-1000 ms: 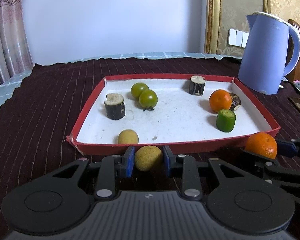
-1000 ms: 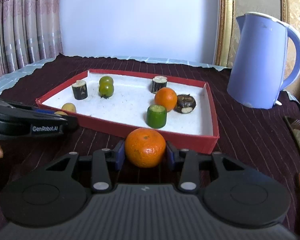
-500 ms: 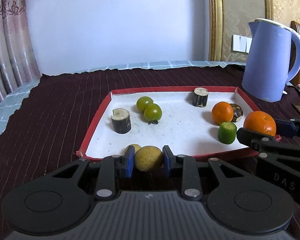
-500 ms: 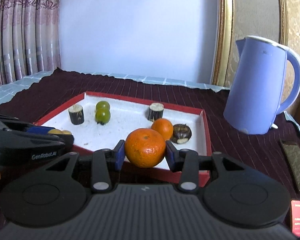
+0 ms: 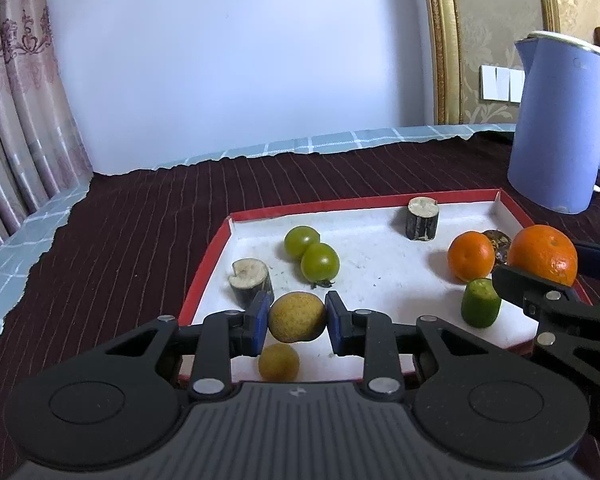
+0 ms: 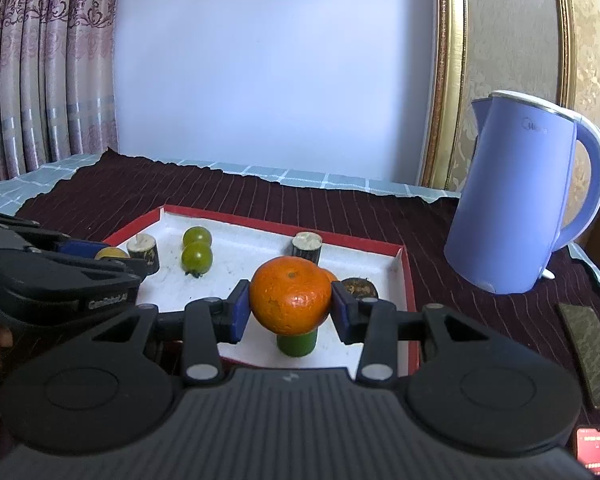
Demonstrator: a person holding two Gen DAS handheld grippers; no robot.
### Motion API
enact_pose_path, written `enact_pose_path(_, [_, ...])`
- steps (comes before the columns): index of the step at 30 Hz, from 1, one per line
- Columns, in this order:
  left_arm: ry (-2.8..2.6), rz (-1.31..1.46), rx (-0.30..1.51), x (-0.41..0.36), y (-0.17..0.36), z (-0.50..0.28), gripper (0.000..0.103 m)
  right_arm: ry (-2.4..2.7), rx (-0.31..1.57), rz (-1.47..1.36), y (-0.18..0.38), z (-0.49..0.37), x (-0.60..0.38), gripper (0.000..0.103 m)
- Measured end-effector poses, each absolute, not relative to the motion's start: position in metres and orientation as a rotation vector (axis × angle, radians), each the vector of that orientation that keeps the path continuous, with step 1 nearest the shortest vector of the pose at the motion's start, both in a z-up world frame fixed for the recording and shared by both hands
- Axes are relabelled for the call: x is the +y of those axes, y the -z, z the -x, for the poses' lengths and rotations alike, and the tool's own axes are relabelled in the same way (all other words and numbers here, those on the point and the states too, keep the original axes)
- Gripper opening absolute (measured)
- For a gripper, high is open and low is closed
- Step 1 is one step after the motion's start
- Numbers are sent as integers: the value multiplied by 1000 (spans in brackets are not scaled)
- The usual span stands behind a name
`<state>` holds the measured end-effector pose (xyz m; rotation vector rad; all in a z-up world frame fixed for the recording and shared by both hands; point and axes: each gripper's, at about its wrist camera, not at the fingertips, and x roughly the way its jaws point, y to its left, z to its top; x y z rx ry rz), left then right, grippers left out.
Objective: Organize fruits
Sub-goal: 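Carry the tan fruit and orange over the red tray with both grippers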
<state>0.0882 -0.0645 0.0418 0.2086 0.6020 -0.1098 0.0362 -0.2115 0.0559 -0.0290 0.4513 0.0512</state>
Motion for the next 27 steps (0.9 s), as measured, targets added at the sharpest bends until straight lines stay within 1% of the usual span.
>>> enact_pose_path(27, [63, -233, 690, -84, -31, -160, 29, -29, 470, 61, -59, -90, -211, 40])
